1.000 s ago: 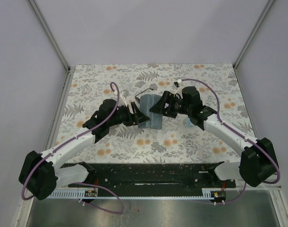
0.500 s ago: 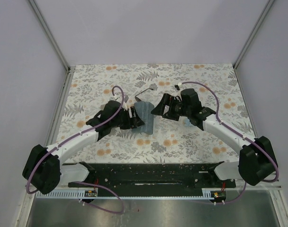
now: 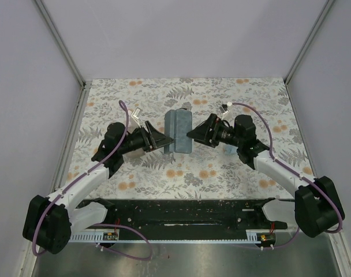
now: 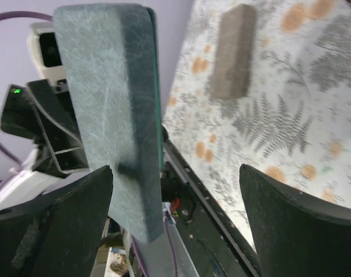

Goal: Organize the sunglasses
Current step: Pass from the left arm to the right, then place the opened sunglasses case at the center of the board.

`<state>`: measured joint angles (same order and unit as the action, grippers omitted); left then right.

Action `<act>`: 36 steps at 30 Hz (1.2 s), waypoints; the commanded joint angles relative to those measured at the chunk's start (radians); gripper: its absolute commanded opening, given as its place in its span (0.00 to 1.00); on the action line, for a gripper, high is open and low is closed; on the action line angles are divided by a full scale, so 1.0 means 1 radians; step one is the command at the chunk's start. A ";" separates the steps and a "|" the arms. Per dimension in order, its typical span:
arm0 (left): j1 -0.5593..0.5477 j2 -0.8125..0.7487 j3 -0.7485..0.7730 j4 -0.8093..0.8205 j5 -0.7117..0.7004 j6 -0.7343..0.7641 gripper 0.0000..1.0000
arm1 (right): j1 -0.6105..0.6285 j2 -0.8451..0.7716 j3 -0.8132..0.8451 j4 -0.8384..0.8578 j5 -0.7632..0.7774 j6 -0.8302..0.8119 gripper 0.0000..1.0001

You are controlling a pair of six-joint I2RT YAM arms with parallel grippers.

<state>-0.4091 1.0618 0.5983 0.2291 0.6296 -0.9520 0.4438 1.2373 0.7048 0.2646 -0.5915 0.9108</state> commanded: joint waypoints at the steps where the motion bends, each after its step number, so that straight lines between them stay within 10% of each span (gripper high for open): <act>1: 0.006 -0.040 0.029 0.193 0.131 -0.120 0.41 | -0.001 -0.001 -0.022 0.375 -0.175 0.174 0.98; 14: -0.008 -0.039 0.014 0.182 0.139 -0.119 0.46 | -0.001 0.044 -0.010 0.588 -0.235 0.293 0.45; 19: -0.014 -0.036 0.032 0.150 0.144 -0.087 0.96 | -0.001 0.047 -0.002 0.568 -0.231 0.289 0.03; 23: 0.010 -0.043 0.070 0.008 0.105 -0.001 0.99 | -0.001 0.027 0.001 0.498 -0.211 0.260 0.00; 36: 0.107 -0.102 0.083 -0.367 -0.140 0.188 0.99 | 0.071 0.163 0.349 -0.747 0.416 -0.318 0.00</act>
<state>-0.3050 0.9638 0.6521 -0.0780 0.5625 -0.8204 0.4549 1.3216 0.9165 -0.1257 -0.4534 0.7792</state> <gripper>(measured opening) 0.988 0.255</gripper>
